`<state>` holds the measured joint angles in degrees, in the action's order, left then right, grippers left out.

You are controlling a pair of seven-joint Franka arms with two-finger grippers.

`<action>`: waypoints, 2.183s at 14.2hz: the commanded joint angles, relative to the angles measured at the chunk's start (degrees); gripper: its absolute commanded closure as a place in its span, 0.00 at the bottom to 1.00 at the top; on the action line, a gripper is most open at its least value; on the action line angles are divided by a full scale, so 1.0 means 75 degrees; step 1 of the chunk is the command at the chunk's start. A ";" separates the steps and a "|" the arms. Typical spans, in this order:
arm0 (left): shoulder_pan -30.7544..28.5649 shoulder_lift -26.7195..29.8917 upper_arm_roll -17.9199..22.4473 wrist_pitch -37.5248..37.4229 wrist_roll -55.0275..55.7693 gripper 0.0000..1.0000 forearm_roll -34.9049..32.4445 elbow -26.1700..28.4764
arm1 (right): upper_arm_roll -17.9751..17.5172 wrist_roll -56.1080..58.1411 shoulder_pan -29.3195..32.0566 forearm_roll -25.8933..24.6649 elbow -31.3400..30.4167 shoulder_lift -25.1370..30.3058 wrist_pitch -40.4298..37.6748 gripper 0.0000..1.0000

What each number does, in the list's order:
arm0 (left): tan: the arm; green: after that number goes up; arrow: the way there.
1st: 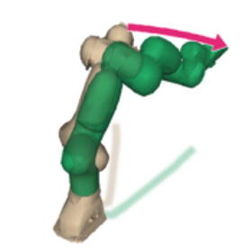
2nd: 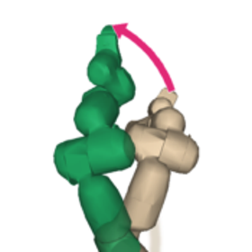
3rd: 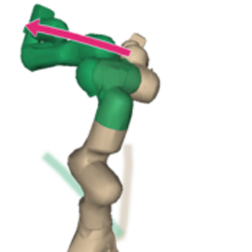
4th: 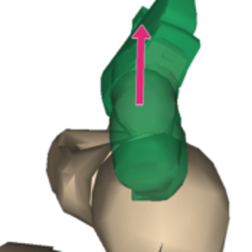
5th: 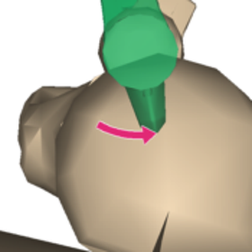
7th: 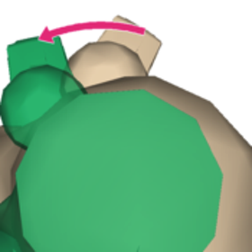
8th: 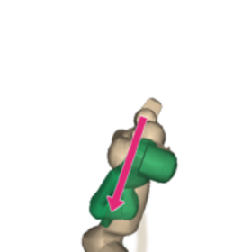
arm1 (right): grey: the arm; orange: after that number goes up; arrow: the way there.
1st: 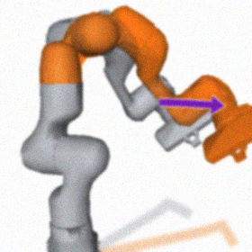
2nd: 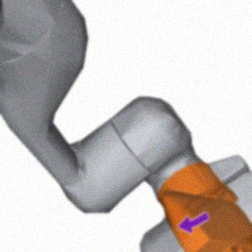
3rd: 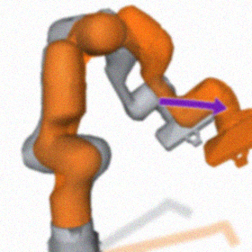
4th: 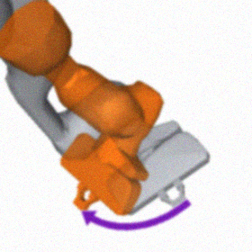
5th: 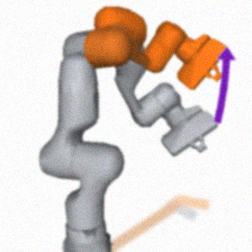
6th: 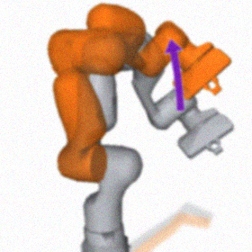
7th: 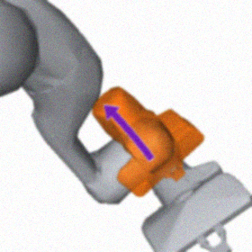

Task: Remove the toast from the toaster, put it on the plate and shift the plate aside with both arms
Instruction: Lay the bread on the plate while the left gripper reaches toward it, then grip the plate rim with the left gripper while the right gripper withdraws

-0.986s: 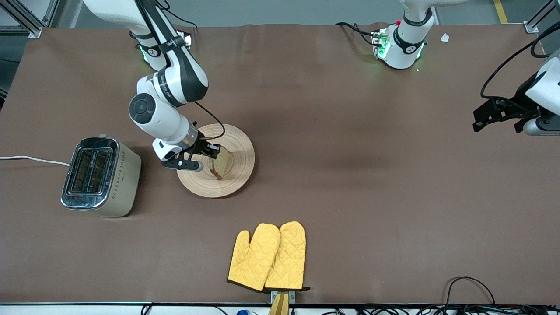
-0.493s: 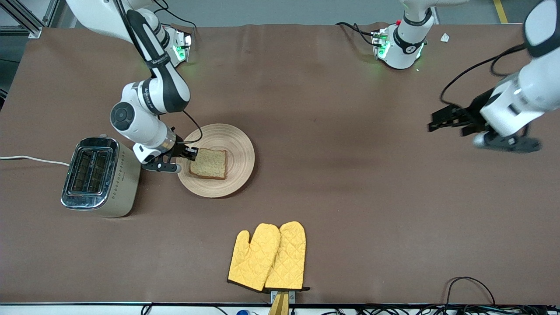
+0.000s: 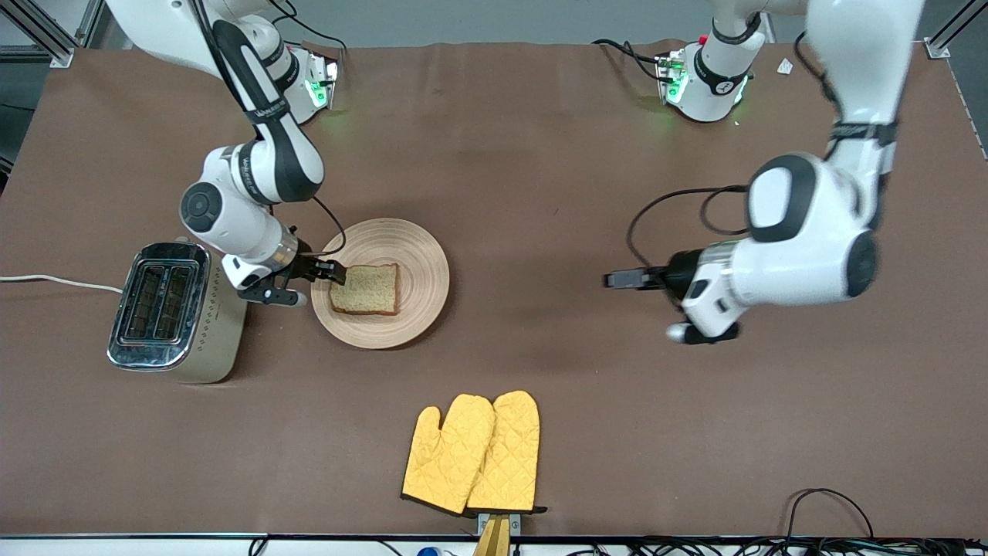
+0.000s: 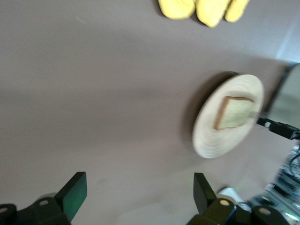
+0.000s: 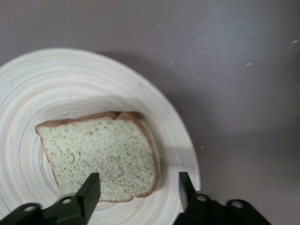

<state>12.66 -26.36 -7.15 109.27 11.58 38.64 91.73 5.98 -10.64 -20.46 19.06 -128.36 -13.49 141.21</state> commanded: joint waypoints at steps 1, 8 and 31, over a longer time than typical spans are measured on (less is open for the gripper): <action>0.0489 -0.1111 -0.0067 0.0871 0.0074 0.00 0.1266 -0.0499 | 0.0104 0.0363 0.0827 -0.0101 0.0178 0.0848 -0.1115 0.00; 0.2962 -0.3397 -0.0102 0.4095 -0.0090 0.00 0.2394 -0.2115 | 0.0129 0.0634 0.2574 -0.1931 0.3660 0.1002 -0.4824 0.00; 0.1410 -0.3026 -0.0594 0.2663 -0.1881 1.00 0.1387 -0.2398 | -0.0340 0.0845 0.3092 -0.2670 0.4071 0.2983 -0.7203 0.00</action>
<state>29.45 -52.54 -10.71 137.89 -0.23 50.32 73.01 4.27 -4.03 3.38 0.46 -95.51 6.84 86.49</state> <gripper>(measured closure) 0.872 0.000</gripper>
